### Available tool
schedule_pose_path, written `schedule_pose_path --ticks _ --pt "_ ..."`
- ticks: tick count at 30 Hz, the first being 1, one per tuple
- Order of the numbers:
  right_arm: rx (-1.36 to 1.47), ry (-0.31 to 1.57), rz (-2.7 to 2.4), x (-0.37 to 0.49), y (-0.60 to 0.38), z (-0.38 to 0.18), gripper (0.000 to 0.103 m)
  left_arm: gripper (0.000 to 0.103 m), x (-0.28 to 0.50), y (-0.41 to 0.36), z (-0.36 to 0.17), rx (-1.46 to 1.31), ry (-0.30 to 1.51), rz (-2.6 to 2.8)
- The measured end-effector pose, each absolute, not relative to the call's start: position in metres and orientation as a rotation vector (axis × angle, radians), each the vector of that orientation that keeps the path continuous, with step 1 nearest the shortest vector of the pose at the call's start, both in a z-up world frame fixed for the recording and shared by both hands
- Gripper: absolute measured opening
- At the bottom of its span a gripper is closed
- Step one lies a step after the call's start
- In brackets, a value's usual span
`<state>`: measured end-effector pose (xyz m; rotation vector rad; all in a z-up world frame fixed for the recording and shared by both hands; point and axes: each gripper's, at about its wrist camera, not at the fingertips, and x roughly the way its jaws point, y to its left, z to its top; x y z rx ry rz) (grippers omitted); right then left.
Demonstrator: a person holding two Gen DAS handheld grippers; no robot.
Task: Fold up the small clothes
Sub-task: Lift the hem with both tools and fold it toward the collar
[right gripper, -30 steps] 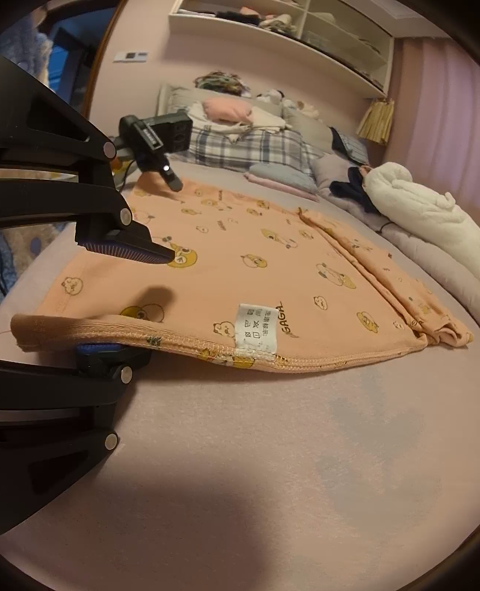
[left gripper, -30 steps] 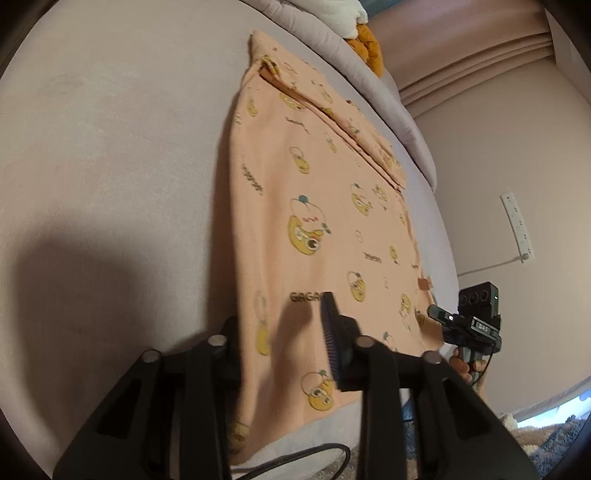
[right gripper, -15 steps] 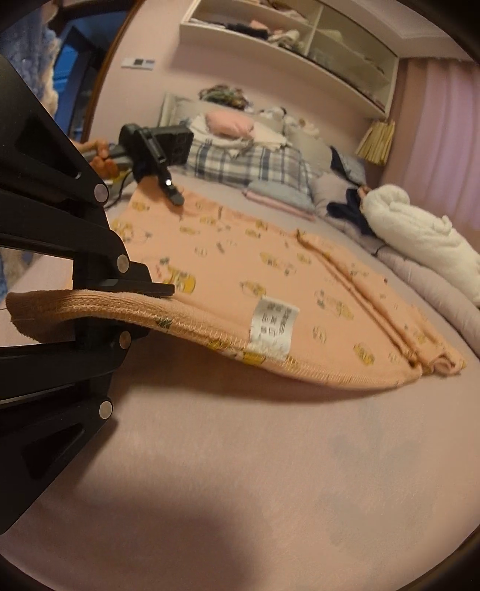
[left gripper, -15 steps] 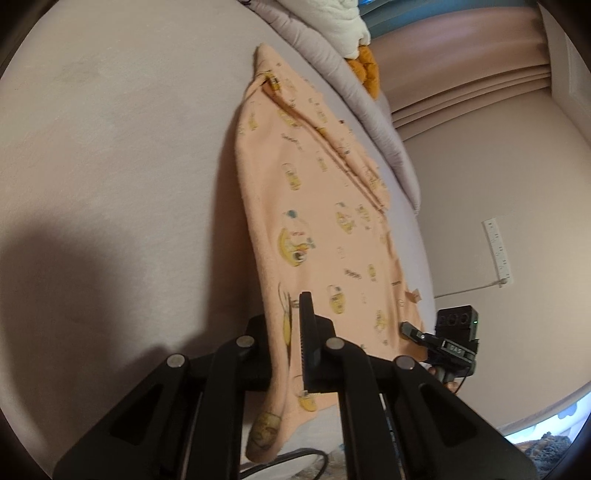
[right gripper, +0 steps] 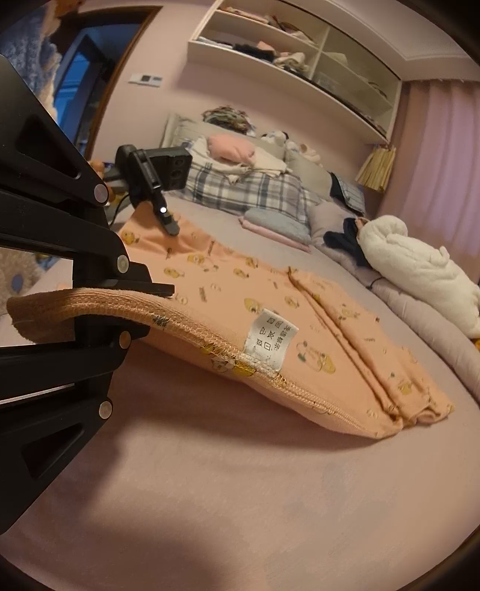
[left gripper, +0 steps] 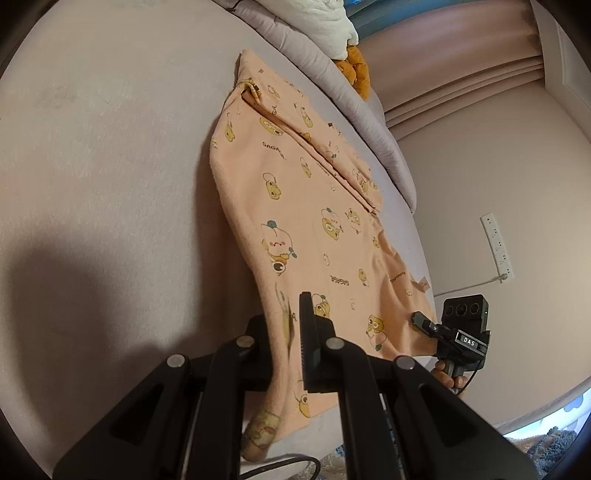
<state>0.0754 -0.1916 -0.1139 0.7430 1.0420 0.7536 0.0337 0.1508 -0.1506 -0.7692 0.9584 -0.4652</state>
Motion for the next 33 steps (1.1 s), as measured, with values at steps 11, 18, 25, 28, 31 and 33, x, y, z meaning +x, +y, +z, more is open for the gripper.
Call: schedule_pose_path --ticks 11,18,25,28,31,33 --pt "0.735 1.035 0.772 0.083 -0.185 -0.109 0.008 0.005 0.034 0.157 -0.146 -0.793 0.924 -0.487" --pt "0.747 1.027 0.786 0.087 -0.184 -0.107 0.008 0.005 0.034 0.154 -0.141 -0.793 0.904 -0.521" --pt "0.752 1.019 0.801 0.091 -0.182 -0.106 0.008 0.005 0.034 0.152 -0.141 -0.816 0.885 -0.546" --pt "0.759 1.016 0.801 0.091 -0.182 -0.106 0.008 0.005 0.036 0.155 -0.142 -0.840 0.877 -0.545" --pt "0.777 1.007 0.801 0.094 -0.183 -0.105 0.008 0.005 0.039 0.159 -0.140 -0.858 0.867 -0.550" --pt "0.787 1.000 0.799 0.096 -0.184 -0.104 0.008 0.005 0.040 0.160 -0.137 -0.865 0.856 -0.557"
